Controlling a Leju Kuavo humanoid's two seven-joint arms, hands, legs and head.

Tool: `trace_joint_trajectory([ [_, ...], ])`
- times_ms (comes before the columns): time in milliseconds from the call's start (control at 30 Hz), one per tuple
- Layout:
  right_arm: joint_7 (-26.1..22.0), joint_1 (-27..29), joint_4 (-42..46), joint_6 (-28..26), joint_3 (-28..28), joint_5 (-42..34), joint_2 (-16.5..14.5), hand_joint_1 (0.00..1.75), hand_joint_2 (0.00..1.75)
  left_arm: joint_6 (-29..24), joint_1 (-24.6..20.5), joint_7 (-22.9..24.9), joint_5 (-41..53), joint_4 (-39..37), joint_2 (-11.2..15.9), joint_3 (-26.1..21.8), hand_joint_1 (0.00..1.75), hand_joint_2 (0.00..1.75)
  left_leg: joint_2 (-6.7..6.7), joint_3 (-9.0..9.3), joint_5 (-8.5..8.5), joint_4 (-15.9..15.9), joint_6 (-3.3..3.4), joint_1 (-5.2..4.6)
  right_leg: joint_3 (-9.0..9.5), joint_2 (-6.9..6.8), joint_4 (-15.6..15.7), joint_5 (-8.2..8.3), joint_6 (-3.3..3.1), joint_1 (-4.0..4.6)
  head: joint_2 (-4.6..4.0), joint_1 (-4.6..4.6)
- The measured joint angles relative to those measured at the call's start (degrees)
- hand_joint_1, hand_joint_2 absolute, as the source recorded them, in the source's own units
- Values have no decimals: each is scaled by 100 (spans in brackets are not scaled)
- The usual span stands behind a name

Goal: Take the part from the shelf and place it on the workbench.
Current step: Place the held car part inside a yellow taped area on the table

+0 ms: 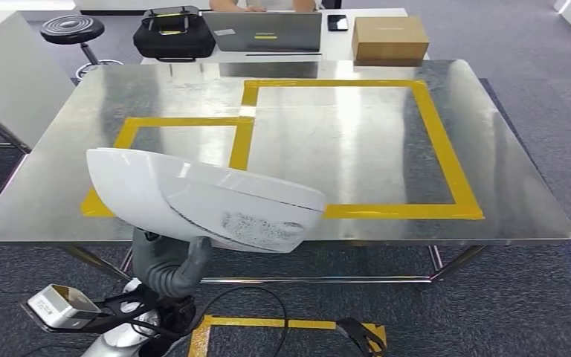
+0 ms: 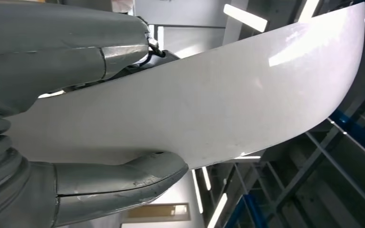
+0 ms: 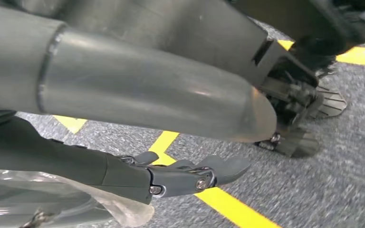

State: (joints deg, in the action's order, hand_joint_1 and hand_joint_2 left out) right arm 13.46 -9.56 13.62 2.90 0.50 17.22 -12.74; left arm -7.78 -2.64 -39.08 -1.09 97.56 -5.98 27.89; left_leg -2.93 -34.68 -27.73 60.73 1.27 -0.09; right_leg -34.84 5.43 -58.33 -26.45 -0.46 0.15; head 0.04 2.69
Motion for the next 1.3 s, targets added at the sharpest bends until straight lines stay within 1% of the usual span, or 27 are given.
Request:
trace_joint_trajectory([
  [33, 2, 0, 0, -1, 2, -3, -4, 0, 0, -20, -3, 0, 19, -2, 4, 7, 175, 175, -82, 55, 51, -163, 45, -17, -19, 51, 3, 5, 27, -27, 0, -2],
  [67, 3, 3, 0, 0, 4, -8, -9, 0, 0, -51, -10, 0, 50, -6, 10, 21, 175, 175, -105, 71, 38, -205, 72, -32, -36, 102, 11, 12, 63, -53, 0, -4],
  [100, 5, 8, 0, 4, 4, -15, -13, 0, 0, -98, -21, 0, 95, -11, 17, 43, 175, 175, -68, 96, 68, -262, 83, -40, -48, 158, 27, 18, 107, -65, 0, 4],
  [133, 6, 19, 0, 7, 4, -21, -16, 0, 0, -156, -40, 0, 145, -20, 25, 71, 175, 175, -1, 135, 116, -318, 88, -33, -63, 145, 24, 6, 139, -66, 0, 9],
  [200, 6, 23, -1, 9, 4, -29, -19, 0, 0, -284, -83, 0, 250, -44, 38, 133, 175, 175, 126, 215, 176, -451, 90, 13, -185, -85, -187, -152, 198, -43, 0, -30],
  [267, -9, 6, -1, 2, 3, -3, -16, 0, 0, -433, -101, 0, 364, -94, 63, 194, 175, 175, 244, 244, 191, -497, 91, 36, -508, -394, -826, -488, 268, -66, 0, -68],
  [300, -20, 0, 0, -1, 3, 16, -14, 0, 0, -523, -104, 0, 428, -130, 81, 221, 175, 175, 302, 244, 188, -494, 88, 41, -679, -466, -1166, -621, 310, -91, 0, -70],
  [333, -33, 0, -1, -5, 2, 33, -11, 0, 0, -627, -109, 0, 501, -176, 103, 250, 175, 175, 349, 243, 180, -490, 81, 49, -784, -504, -1382, -669, 350, -117, 0, -69],
  [367, -46, 4, -1, -9, 1, 42, -7, 0, 0, -726, -122, 0, 568, -224, 122, 280, 175, 175, 384, 242, 170, -482, 68, 61, -784, -525, -1392, -614, 387, -143, 0, -68],
  [400, -58, 6, -1, -15, 1, 43, -4, 0, 0, -810, -140, 0, 628, -270, 140, 309, 175, 175, 403, 242, 156, -466, 47, 78, -666, -542, -1185, -470, 421, -168, 0, -70],
  [433, -69, 5, -1, -22, 0, 44, -1, 0, 0, -875, -161, 0, 674, -312, 158, 340, 175, 175, 414, 242, 133, -435, 13, 96, -451, -569, -811, -285, 456, -195, 0, -70],
  [467, -78, -5, -1, -28, -1, 44, 1, 0, 0, -915, -182, 0, 705, -344, 171, 363, 175, 175, 419, 235, 105, -396, -30, 103, -240, -589, -446, -173, 477, -206, 0, -83],
  [533, -90, -26, -1, -40, -2, 43, 1, 0, 0, -972, -218, 0, 758, -391, 193, 389, 175, 175, 420, 217, 52, -312, -118, 87, 39, -593, -10, -87, 422, -218, 0, -98],
  [600, -94, -32, -1, -50, -2, 42, 0, 0, 0, -1036, -252, 0, 832, -435, 221, 409, 175, 175, 419, 209, 42, -284, -171, 80, 63, -563, 5, -105, 302, -206, 0, -102],
  [667, -93, -30, -2, -56, -2, 41, 0, 0, 0, -1172, -313, 0, 1053, -506, 265, 453, 175, 175, 409, 184, -26, -214, -215, 106, 57, -553, -4, -98, 227, -199, 0, -97],
  [733, -88, -37, -2, -58, -2, 42, 0, 0, 0, -1412, -416, 3, 1455, -604, 320, 501, 175, 175, 387, -9, -306, 239, -242, 119, 63, -540, 0, -90, 166, -190, 0, -80],
  [800, -73, -38, -4, -57, -4, 41, 0, 0, 0, -1732, -536, 53, 1957, -737, 375, 550, 175, 175, 374, -367, -648, 1020, -238, 118, 64, -526, 0, -96, 130, -160, 0, -70],
  [833, -62, -35, -5, -54, -7, 41, 0, 0, 0, -1923, -604, 125, 2245, -823, 401, 579, 175, 175, 371, -506, -718, 1299, -225, 115, 66, -516, 0, -99, 122, -143, 0, -69],
  [867, -50, -33, -7, -50, -10, 41, 0, 0, 0, -2145, -690, 244, 2579, -932, 426, 607, 175, 175, 368, -564, -680, 1389, -201, 109, 69, -503, -1, -101, 117, -126, 0, -69],
  [900, -38, -35, -8, -45, -16, 41, 0, 0, 0, -2370, -800, 405, 2940, -1054, 453, 631, 175, 175, 364, -516, -532, 1251, -165, 98, 75, -488, -1, -102, 116, -110, 0, -69],
  [967, -18, -44, -8, -31, -28, 41, -4, 0, 0, -2793, -1093, 827, 3754, -1354, 505, 639, 175, 175, 328, -215, -120, 552, -51, 55, 89, -464, -1, -102, 116, -87, 0, -72],
  [1000, -12, -49, -8, -20, -33, 41, -7, 0, 0, -2948, -1254, 1036, 4179, -1529, 527, 610, 175, 175, 308, -67, 18, 213, 0, 33, 87, -454, -5, -102, 120, -75, 0, -74],
  [1067, -7, -54, -8, 4, -39, 41, -13, 0, 0, -3125, -1564, 1356, 4981, -1937, 562, 442, 175, 175, 281, 69, 75, -132, 43, -3, 55, -449, -7, -85, 152, -74, 0, -74],
  [1133, -6, -48, -8, 27, -42, 39, -13, 0, 0, -3173, -1821, 1545, 5557, -2359, 594, 180, 175, 175, 286, 86, 83, -220, 32, 1, 22, -449, 0, -68, 205, -83, 0, -69],
  [1200, -24, -42, -7, 44, -44, 34, -9, 0, 0, -3183, -2076, 1728, 5897, -2778, 644, -85, 175, 175, 300, 114, 131, -294, 49, 32, -68, -466, -140, -178, 251, -82, 0, -83],
  [1233, -53, -38, -7, 49, -44, 31, -6, 0, 0, -3188, -2205, 1825, 6004, -2991, 685, -209, 175, 175, 311, 125, 151, -323, 59, 50, -186, -476, -372, -313, 270, -84, 0, -101],
  [1300, -147, -10, -7, 56, -45, 25, 9, 0, 0, -3195, -2425, 2012, 6153, -3451, 799, -454, 175, 175, 335, 118, 157, -326, 71, 46, -529, -491, -1085, -639, 303, -89, 0, -131],
])
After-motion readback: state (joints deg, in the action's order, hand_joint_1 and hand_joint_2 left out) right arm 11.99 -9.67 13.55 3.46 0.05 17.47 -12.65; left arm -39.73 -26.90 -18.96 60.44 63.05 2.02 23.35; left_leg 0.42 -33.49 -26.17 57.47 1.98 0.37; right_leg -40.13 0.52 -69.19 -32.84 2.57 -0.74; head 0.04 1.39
